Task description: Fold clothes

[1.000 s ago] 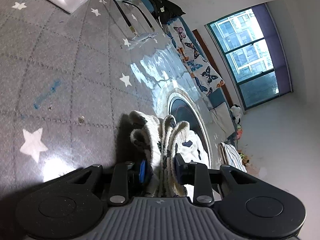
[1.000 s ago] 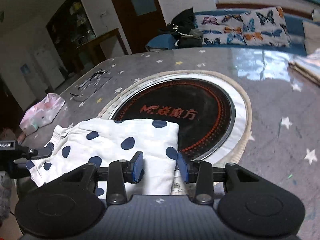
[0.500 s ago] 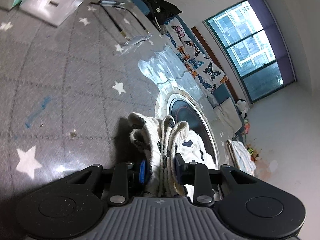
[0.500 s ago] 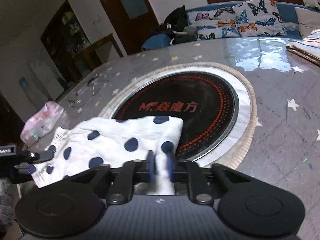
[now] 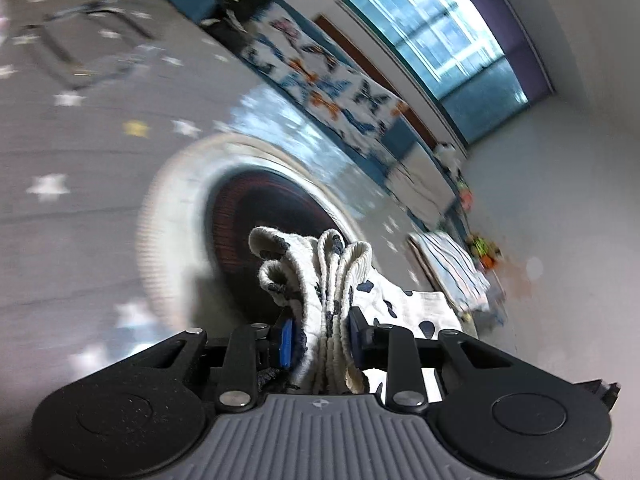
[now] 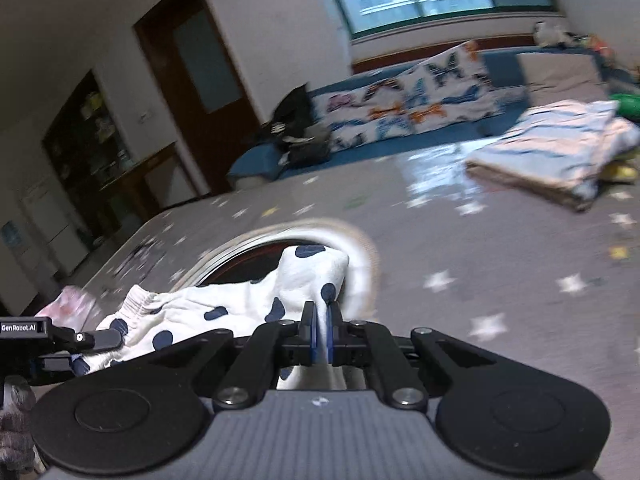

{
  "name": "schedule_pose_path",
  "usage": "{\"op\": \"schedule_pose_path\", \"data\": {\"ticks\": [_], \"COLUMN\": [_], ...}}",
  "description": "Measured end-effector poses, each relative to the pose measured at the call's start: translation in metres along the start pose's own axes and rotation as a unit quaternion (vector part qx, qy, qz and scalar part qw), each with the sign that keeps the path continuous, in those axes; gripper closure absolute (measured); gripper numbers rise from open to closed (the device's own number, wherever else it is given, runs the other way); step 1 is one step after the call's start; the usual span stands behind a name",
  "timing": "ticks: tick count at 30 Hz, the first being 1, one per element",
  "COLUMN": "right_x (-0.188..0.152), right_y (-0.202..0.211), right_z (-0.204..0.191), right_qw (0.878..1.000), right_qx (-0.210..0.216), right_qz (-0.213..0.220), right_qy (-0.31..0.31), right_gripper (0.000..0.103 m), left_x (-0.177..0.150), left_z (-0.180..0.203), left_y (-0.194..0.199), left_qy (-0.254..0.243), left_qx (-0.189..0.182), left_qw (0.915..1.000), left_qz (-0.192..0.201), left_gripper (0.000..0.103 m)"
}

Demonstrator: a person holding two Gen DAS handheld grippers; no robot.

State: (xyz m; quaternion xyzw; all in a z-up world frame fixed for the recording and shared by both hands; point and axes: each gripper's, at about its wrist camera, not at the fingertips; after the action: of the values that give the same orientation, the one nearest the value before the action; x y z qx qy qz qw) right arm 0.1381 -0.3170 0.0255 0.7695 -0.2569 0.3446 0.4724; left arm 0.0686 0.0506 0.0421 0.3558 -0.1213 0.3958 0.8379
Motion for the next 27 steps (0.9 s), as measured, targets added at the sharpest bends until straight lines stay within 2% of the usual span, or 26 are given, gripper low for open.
{"op": "schedule_pose_path", "data": {"ticks": [10,17,21,23,27], "right_x": [0.033,0.031,0.029,0.029,0.024], "right_y": [0.031,0.016,0.006,0.001,-0.006], "right_z": [0.073,0.109,0.13,0.14,0.157], "right_qw": [0.995,0.991,0.988,0.987,0.984], "right_qx": [-0.09,-0.12,-0.138,-0.146,-0.161], "right_qz": [0.033,0.017,0.007,0.002,-0.007], "right_qy": [-0.03,-0.052,-0.065,-0.071,-0.079], "right_gripper": [0.099,0.099,0.099,0.095,0.092], "left_x": [0.003,-0.002,-0.011,-0.014,-0.016], "left_z": [0.075,0.106,0.113,0.112,0.104], "left_y": [-0.092,-0.139,-0.158,-0.163,-0.162], "left_qy": [-0.061,-0.088,-0.123,-0.14,-0.155], "left_qx": [-0.031,-0.036,-0.017,-0.002,0.025], "left_qw": [0.9965,0.9933,0.9896,0.9872,0.9851], "left_qz": [-0.048,-0.066,-0.072,-0.076,-0.071], "left_gripper": [0.073,0.073,0.072,0.069,0.057]}}
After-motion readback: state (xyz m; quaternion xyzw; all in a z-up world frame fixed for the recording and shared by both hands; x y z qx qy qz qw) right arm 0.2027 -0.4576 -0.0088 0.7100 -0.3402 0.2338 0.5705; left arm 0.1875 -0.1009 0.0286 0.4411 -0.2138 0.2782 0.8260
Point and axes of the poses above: each gripper's, at about its wrist camera, not at the fingertips, and y roughly against the way its jaws point, z to its right, x to its top, and after that the axes turned 2 degrees about -x, right-handed
